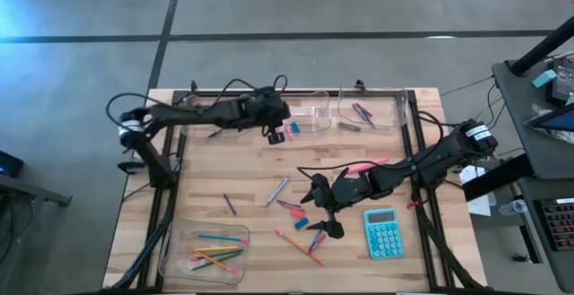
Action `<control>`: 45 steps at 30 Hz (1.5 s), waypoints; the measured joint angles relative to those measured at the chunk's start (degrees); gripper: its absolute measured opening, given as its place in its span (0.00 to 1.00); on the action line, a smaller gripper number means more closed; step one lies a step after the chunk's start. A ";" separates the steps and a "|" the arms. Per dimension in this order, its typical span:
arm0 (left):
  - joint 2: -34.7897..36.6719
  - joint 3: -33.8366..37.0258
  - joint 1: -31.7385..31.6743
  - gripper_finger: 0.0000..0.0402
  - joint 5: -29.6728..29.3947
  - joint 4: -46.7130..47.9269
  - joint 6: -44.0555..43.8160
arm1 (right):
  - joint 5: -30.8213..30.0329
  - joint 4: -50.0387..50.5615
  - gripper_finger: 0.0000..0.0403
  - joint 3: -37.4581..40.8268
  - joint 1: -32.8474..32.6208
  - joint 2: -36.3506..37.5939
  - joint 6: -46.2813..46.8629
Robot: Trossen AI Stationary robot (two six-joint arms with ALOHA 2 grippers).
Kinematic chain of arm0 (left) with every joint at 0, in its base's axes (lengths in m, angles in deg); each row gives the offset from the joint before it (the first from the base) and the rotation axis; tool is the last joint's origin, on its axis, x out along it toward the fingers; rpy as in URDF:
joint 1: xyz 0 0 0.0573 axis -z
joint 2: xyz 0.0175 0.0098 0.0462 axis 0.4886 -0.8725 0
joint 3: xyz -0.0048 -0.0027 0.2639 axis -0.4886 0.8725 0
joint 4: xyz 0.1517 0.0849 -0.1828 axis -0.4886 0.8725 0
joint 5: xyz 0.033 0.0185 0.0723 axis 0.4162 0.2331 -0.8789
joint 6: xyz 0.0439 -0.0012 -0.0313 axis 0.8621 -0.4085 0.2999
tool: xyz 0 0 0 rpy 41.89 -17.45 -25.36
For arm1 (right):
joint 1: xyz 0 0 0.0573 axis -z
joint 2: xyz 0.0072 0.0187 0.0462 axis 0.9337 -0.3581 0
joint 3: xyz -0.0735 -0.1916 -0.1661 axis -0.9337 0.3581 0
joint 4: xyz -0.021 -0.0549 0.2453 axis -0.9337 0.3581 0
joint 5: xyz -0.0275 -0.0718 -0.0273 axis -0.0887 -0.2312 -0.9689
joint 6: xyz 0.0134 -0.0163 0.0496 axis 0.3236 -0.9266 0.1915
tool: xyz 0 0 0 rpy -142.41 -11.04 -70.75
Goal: Sort crayons/erasers/pens/pencils in bins
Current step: Put the orange eraser into the top middle transparent bin, then put the blue crayon into the top right transparent bin
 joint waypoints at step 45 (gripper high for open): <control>36.03 33.38 27.98 0.40 11.21 23.44 -26.98 | -2.76 -1.75 0.95 0.63 -0.37 0.02 2.14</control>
